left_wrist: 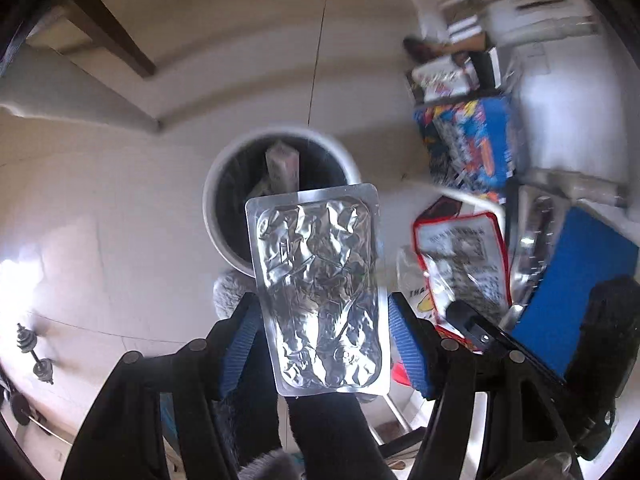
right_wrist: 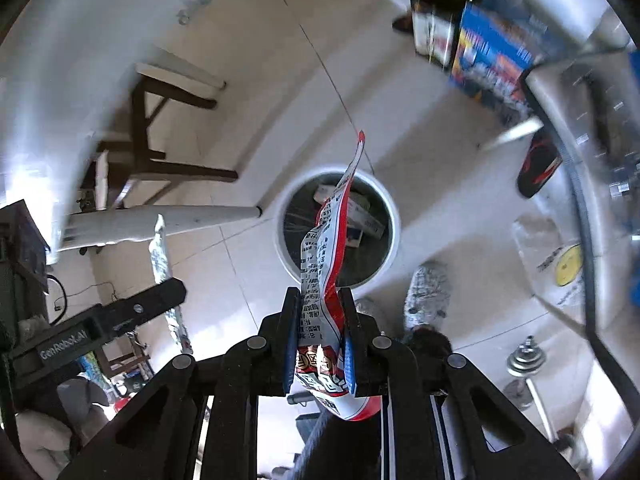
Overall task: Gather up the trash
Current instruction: 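Carry the foil pack and snack wrapper to the bin and release both, then grasp the black round lid with left tool while right tool grasps the blue cartoon wrapper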
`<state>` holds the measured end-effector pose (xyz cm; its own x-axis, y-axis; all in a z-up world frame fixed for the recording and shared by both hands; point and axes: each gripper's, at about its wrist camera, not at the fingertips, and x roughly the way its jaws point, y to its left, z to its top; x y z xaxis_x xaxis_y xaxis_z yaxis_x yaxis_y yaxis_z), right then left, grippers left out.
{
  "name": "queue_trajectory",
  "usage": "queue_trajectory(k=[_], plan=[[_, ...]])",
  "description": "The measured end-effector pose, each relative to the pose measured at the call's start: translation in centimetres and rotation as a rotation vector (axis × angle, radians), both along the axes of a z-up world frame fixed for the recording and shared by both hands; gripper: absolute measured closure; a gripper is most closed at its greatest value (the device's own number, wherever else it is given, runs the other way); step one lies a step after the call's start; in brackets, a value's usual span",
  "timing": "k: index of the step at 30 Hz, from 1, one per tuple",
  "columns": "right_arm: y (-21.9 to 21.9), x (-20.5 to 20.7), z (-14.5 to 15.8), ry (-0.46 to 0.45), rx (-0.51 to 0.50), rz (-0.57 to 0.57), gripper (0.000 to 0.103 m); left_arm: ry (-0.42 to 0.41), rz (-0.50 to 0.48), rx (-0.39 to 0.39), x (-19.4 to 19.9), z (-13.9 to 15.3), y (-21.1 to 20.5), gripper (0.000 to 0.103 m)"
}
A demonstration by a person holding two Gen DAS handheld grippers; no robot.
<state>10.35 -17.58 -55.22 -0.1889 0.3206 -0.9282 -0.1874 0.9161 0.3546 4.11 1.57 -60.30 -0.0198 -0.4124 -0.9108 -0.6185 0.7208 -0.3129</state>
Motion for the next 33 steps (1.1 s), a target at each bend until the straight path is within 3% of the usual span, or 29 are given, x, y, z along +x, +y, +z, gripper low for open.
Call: queue_trajectory(k=[3, 5, 8, 10, 11, 13, 15, 17, 22, 33], plan=[[1.1, 0.3, -6.4, 0.036, -0.001, 0.024, 0.081, 0.031, -0.039, 0.041, 0.4, -5.1, 0.1, 0.03], [2.0, 0.1, -10.2, 0.062, -0.003, 0.056, 0.077, 0.047, -0.033, 0.06, -0.2, -6.4, 0.6, 0.005], [2.6, 0.0, -13.8, 0.069, -0.024, 0.073, 0.07, 0.073, -0.026, 0.096, -1.4, -8.2, 1.6, 0.001], [2.6, -0.1, -15.6, 0.057, -0.063, 0.085, 0.053, 0.088, -0.025, 0.137, -2.1, -8.6, 1.9, 0.001], [2.5, -0.2, -15.9, 0.05, -0.08, 0.087, 0.04, 0.092, -0.026, 0.156, -2.5, -8.7, 1.9, 0.001], [2.5, -0.4, -16.0, 0.021, -0.123, 0.1, 0.031, 0.087, -0.033, 0.218, -3.3, -8.0, 1.9, 0.001], [2.3, -0.4, -15.8, -0.001, -0.161, 0.12, 0.009, 0.085, -0.053, 0.273, -3.9, -7.6, 2.1, 0.001], [2.6, -0.6, -14.9, -0.033, -0.209, 0.15, 0.0, 0.084, -0.072, 0.324, -4.4, -6.2, 1.7, 0.001], [3.2, -1.0, -12.6, -0.085, -0.273, 0.198, 0.0, 0.075, -0.077, 0.355, -5.4, -4.1, 1.7, 0.001], [3.4, -2.6, -6.9, -0.129, -0.283, 0.226, 0.0, 0.053, -0.041, 0.374, -6.4, 0.7, 1.1, 0.001]])
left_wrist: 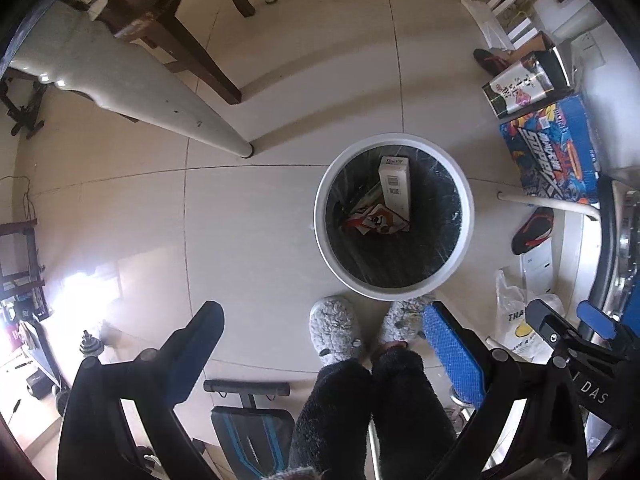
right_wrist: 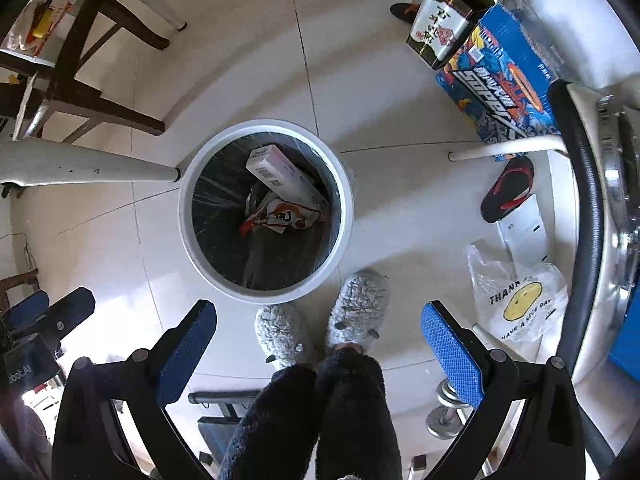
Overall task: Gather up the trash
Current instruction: 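Grasp the black round lid with left tool while right tool grasps the blue cartoon wrapper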
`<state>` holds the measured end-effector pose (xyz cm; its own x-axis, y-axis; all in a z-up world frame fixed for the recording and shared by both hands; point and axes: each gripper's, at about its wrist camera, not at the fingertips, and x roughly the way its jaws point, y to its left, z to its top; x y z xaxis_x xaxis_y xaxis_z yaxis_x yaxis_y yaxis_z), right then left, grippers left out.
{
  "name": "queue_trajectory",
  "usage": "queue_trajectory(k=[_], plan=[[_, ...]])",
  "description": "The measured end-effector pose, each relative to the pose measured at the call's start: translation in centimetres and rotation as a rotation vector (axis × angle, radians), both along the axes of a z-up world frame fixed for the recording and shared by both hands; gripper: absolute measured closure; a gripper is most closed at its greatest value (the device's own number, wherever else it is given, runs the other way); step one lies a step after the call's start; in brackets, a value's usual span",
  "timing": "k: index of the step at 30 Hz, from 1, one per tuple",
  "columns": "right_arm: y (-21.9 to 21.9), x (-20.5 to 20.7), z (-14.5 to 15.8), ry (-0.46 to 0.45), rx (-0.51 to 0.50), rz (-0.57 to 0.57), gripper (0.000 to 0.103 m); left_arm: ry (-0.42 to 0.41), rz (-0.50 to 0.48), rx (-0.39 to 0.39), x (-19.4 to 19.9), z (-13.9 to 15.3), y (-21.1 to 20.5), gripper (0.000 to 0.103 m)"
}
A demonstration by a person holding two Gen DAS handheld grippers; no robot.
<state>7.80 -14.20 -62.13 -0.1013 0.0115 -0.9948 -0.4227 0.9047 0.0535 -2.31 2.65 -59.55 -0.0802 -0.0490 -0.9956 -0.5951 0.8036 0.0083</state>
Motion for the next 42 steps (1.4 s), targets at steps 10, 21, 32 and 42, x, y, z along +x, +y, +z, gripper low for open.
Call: queue_trajectory(k=[10, 21, 32, 42], plan=[[-0.6, -1.4, 10.5, -0.06, 0.033, 0.015, 0.0, -0.048, 0.0, -0.002, -1.8, 9.8, -1.1, 0.001], [-2.2, -4.2, 25.8, -0.111, 0.08, -0.017, 0.0, -0.131, -0.05, 0.002, -3.9, 22.4, -2.9, 0.001], [-0.7, -2.8, 38.5, -0.167, 0.227, -0.065, 0.0, -0.283, -0.058, 0.095, -0.4, 33.2, -0.3, 0.001], [3.5, 10.5, 44.5, -0.234, 0.308, -0.138, 0.0, -0.324, -0.011, 0.156, 11.7, 36.1, 6.7, 0.001]])
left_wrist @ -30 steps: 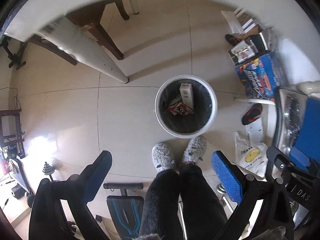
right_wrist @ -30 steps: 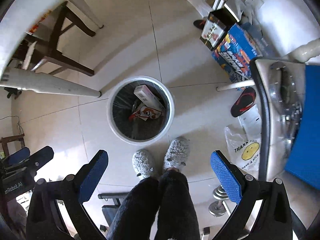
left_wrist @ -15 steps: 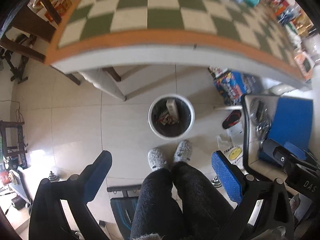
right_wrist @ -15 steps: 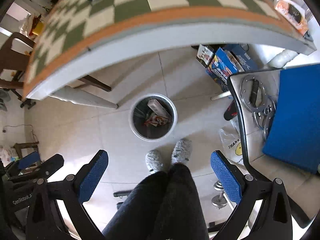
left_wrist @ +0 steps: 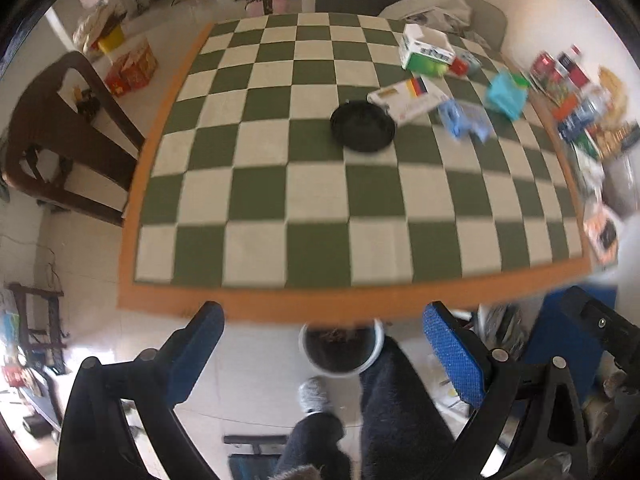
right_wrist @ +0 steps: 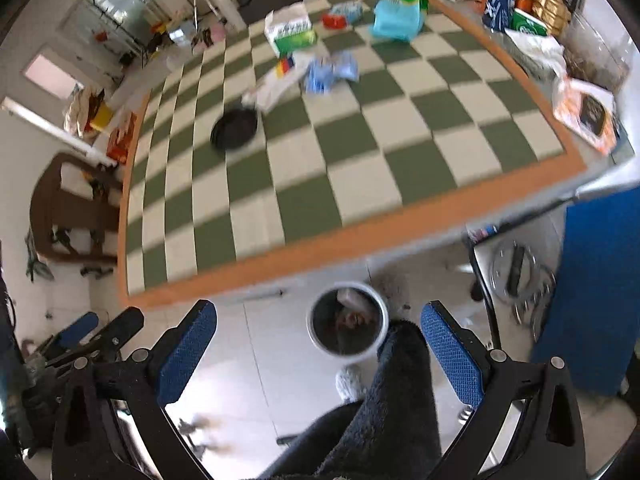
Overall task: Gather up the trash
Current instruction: 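Grasp the black round lid with left tool while right tool grasps the blue cartoon wrapper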
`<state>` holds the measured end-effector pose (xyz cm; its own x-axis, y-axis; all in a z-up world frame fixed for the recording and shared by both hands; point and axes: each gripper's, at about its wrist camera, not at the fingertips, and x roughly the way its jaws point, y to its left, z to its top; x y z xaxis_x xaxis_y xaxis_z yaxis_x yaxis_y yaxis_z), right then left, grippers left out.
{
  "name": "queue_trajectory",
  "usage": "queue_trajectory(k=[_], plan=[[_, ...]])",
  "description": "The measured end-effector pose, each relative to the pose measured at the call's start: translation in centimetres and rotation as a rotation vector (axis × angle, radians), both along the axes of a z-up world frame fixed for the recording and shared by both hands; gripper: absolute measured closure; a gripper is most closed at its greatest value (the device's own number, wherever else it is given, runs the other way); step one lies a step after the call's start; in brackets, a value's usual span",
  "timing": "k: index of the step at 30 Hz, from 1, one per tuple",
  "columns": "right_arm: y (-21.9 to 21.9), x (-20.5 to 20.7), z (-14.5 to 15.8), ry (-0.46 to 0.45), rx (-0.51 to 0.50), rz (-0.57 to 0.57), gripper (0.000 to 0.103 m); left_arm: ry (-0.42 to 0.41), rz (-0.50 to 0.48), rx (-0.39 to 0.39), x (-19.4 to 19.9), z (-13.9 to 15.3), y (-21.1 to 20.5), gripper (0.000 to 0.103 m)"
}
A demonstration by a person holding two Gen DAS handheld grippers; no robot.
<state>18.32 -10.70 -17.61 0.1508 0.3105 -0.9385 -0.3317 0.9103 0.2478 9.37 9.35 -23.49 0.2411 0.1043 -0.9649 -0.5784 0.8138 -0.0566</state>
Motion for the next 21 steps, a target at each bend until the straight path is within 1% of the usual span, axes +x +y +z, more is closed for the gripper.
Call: queue_trajectory(k=[1, 2, 3, 4, 5, 7, 8, 9, 10, 13, 17, 19, 21], plan=[[0.3, 1.4, -0.1, 0.001, 0.001, -0.002, 0.0, 0.004, 0.017, -0.018, 1.8, -0.5, 0.9, 0.001], [1.1, 4.0, -0.2, 0.004, 0.002, -0.006, 0.0, 0.014, 0.034, -0.039, 3.7, -1.0, 1.7, 0.001], [1.6, 5.9, -0.6, 0.008, -0.002, -0.009, 0.0, 0.022, 0.045, -0.052, 4.6, -1.4, 2.1, 0.001], [2.4, 8.0, -1.2, 0.019, -0.008, -0.008, 0.0, 0.033, 0.068, -0.092, 6.8, -2.5, 3.2, 0.001], [3.1, 10.2, -1.8, 0.033, -0.016, -0.007, 0.0, 0.038, 0.081, -0.111, 7.6, -2.9, 3.6, 0.001], [4.5, 13.7, -3.3, 0.06, -0.026, -0.007, 0.0, 0.059, 0.121, -0.18, 11.1, -5.1, 5.2, 0.001], [5.6, 16.3, -4.4, 0.073, -0.042, 0.0, 0.0, 0.07, 0.137, -0.203, 12.4, -6.0, 5.7, 0.003], [6.3, 17.7, -5.2, 0.082, -0.052, 0.002, 0.0, 0.079, 0.159, -0.232, 13.8, -7.1, 6.4, 0.003], [7.3, 20.0, -6.3, 0.1, -0.063, 0.011, 0.0, 0.093, 0.184, -0.26, 15.5, -8.5, 7.1, 0.003], [10.0, 24.6, -9.2, 0.133, -0.086, 0.041, 0.0, 0.126, 0.229, -0.288, 18.5, -11.0, 8.6, 0.003], [13.2, 28.9, -12.4, 0.158, -0.11, 0.071, 0.0, 0.171, 0.27, -0.321, 20.9, -13.7, 9.8, 0.003], [14.1, 30.0, -13.7, 0.169, -0.122, 0.078, 0.0, 0.193, 0.282, -0.324, 21.5, -14.8, 10.0, 0.003], [15.3, 31.0, -15.3, 0.196, -0.137, 0.091, 0.0, 0.21, 0.286, -0.316, 21.8, -15.1, 10.0, 0.003]])
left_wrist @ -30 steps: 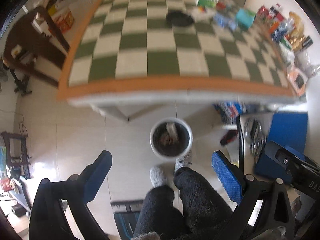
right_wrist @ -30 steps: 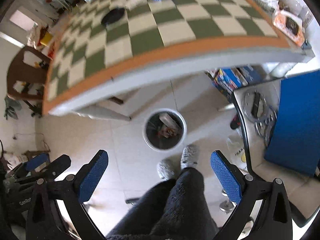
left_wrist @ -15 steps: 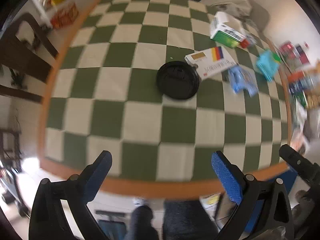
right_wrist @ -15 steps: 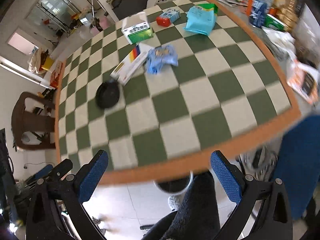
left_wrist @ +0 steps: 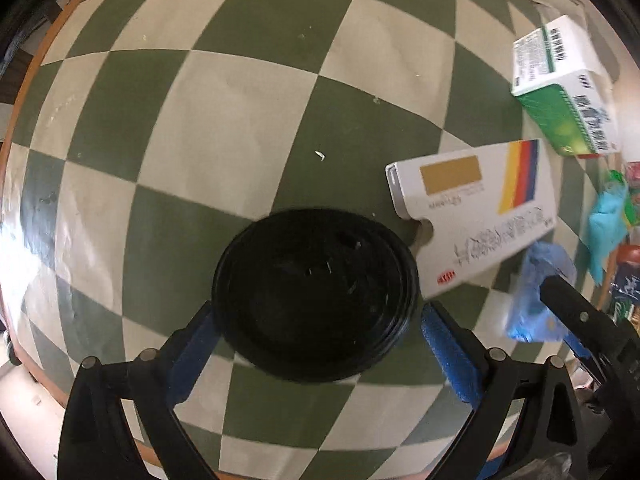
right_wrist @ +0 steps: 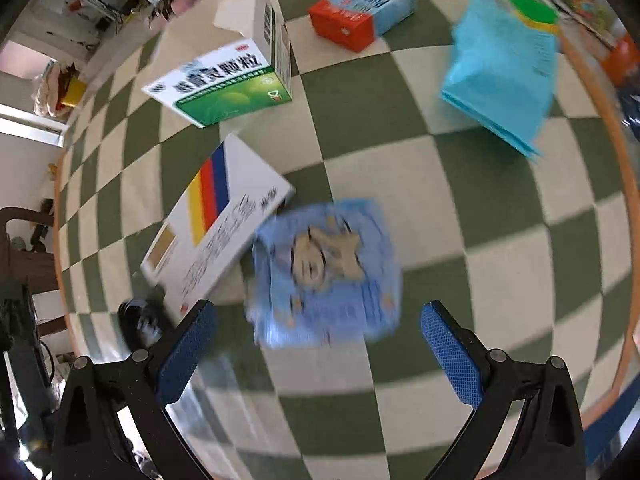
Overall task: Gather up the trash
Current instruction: 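Grasp the black round lid with left tool while right tool grasps the blue cartoon wrapper, then carry the black lid and blue wrapper to the bin and release both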
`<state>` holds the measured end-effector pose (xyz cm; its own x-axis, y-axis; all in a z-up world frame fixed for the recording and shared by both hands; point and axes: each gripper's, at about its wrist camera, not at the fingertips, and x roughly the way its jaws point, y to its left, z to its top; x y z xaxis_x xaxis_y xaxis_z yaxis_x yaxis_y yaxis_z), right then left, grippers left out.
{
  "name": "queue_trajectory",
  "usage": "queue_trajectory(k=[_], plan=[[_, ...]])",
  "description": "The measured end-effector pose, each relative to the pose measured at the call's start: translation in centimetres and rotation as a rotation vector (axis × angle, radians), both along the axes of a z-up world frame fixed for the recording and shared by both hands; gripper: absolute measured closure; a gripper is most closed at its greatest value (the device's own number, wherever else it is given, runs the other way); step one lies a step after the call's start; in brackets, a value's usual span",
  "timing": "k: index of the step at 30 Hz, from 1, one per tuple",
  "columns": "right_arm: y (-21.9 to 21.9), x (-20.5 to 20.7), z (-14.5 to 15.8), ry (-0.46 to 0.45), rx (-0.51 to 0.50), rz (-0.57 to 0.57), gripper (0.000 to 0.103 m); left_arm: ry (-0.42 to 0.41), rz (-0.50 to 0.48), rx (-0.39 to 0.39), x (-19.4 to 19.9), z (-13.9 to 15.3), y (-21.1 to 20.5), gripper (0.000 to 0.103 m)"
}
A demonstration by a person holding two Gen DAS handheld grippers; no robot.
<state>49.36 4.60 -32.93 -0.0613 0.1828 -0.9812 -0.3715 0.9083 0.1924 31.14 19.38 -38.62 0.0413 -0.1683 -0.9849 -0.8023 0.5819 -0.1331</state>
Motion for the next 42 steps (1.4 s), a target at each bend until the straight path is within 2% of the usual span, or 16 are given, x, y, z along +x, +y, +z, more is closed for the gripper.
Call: queue_trajectory(k=[1, 3, 4, 5, 6, 7, 14, 20, 28, 30, 34, 42], plan=[[0.4, 0.3, -0.7, 0.012, -0.003, 0.004, 0.001, 0.003, -0.002, 0.01, 0.1, 0.1, -0.1, 0.003], [0.9, 0.5, -1.5, 0.022, -0.013, 0.014, 0.014, 0.008, -0.019, 0.034, 0.4, 0.3, -0.3, 0.01], [1.0, 0.4, -1.6, 0.019, -0.018, 0.018, 0.014, 0.001, -0.024, 0.035, 0.3, 0.5, -0.5, 0.011], [1.2, 0.3, -1.4, -0.001, -0.017, 0.028, 0.021, 0.001, -0.028, 0.042, 0.4, 0.7, -0.5, 0.013], [1.3, 0.2, -1.2, -0.017, -0.023, 0.039, 0.034, 0.003, -0.037, 0.056, 0.2, 0.9, -0.7, 0.015], [1.4, 0.2, -1.0, -0.032, -0.031, 0.046, 0.04, 0.002, -0.045, 0.07, 0.1, 1.2, -0.9, 0.015], [0.0, -0.3, -0.3, -0.03, 0.004, 0.033, 0.059, -0.025, -0.06, 0.084, -0.6, 3.0, -2.5, 0.015], [-2.2, -1.2, 1.5, -0.025, 0.061, 0.018, 0.06, -0.088, -0.053, 0.09, -1.7, 5.8, -3.0, 0.015], [-3.6, -3.9, 5.0, -0.083, 0.103, 0.04, 0.061, -0.179, -0.087, 0.148, -6.5, 10.6, -4.4, 0.015], [-4.4, -5.8, 5.9, -0.097, 0.114, 0.033, 0.061, -0.2, -0.098, 0.157, -8.1, 10.8, -3.7, 0.015], [-6.5, -10.4, 7.7, -0.127, 0.134, 0.004, 0.061, -0.256, -0.157, 0.176, -11.7, 12.6, -5.5, 0.015], [-12.4, -22.9, 10.9, -0.197, 0.184, -0.108, 0.061, -0.294, -0.297, 0.182, -19.8, 13.1, -9.9, 0.015]])
